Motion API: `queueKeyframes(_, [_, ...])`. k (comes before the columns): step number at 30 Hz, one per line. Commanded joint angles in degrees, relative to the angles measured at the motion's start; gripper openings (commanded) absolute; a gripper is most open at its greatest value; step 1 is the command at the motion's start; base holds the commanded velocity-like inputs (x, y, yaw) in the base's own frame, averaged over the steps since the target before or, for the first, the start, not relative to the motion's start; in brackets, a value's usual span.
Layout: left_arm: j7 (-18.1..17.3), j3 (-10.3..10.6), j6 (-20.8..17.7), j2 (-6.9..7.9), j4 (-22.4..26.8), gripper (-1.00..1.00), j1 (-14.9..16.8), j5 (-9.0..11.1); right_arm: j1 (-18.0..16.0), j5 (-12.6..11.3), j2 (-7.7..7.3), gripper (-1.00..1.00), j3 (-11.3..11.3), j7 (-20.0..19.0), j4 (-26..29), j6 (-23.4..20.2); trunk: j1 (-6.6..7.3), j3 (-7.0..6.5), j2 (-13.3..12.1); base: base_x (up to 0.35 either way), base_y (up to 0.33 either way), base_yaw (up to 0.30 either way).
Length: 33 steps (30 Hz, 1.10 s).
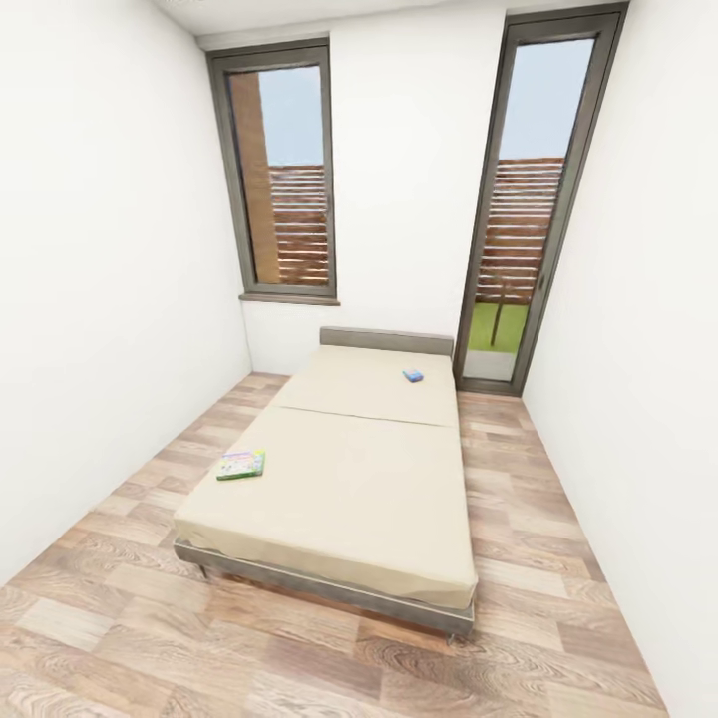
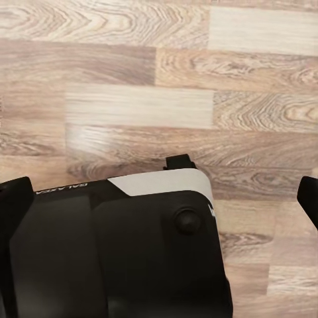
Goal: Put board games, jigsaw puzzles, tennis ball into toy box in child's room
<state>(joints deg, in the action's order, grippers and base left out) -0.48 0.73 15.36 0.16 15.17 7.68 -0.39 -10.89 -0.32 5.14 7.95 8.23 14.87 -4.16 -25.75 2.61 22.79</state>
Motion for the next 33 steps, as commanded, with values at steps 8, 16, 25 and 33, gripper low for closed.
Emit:
queueKeyframes(8, [0.0,0.1,0.2,0.02,-0.1,1.00,0.1,0.0,0.0,0.0,0.05,1.00,0.2,0.1,0.2,-0.3,-0.03,0.13,0.1,0.000,0.000,0.254])
queueKeyframes(16, [-0.5,0.0,-0.2,0.18,-0.1,1.00,0.1,0.3,0.0,-0.1,0.05,1.00,0.2,0.0,0.3,-0.2,-0.03,0.13,0.1,0.000,0.000,0.285])
queueKeyframes(25, [-0.3,-1.7,-1.0,1.22,0.5,1.00,0.2,0.8,-0.1,-0.3,0.09,1.00,0.5,-0.2,5.8,-1.9,-0.03,0.13,0.1,0.000,0.000,0.288])
queueKeyframes(33, [-0.5,-7.6,-16.0,3.02,12.5,1.00,3.5,0.9,-0.1,-0.7,0.28,1.00,0.5,-0.1,29.5,-21.3,-0.03,0.13,0.1,0.000,0.000,0.126])
